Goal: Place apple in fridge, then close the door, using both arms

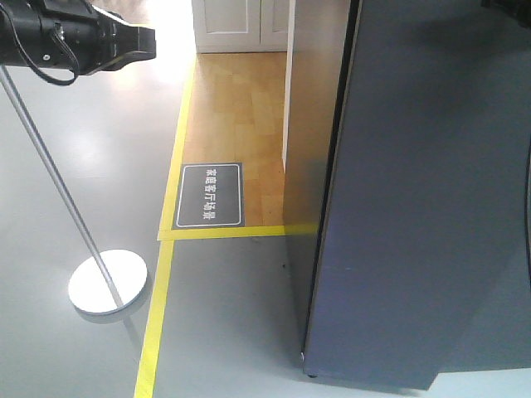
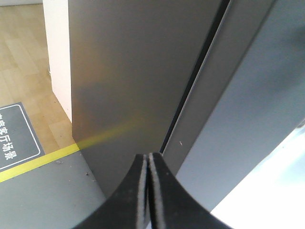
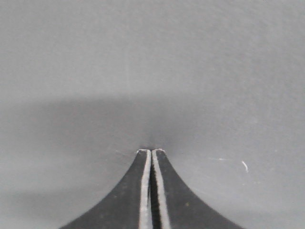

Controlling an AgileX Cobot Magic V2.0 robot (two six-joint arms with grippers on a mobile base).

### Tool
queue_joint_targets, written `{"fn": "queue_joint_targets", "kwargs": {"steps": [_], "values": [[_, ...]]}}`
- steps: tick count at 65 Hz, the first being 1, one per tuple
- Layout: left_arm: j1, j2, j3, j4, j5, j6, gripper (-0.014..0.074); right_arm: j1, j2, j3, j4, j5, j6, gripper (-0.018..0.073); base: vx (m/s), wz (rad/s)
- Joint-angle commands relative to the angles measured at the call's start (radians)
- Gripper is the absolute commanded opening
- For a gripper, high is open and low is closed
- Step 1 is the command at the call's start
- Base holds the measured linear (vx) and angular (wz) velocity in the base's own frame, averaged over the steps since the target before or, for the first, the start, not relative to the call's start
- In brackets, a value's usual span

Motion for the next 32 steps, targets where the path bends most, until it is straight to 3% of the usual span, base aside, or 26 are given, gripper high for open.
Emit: {"fn": "queue_joint_targets", "kwargs": {"steps": [1, 32], "values": [[0.001, -0.039, -0.036, -0.034, -0.055, -0.008, -0.0007, -0.001, 0.040, -0.103, 0.015, -0.070, -0.014, 0.0004, 0.00, -0.01], [0.001, -0.039, -0.036, -0.034, -0.060, -0.042, -0.0007, -0.001, 0.045, -0.175, 0.004, 0.112, -0.017, 0.0004, 0.00, 0.00]]}}
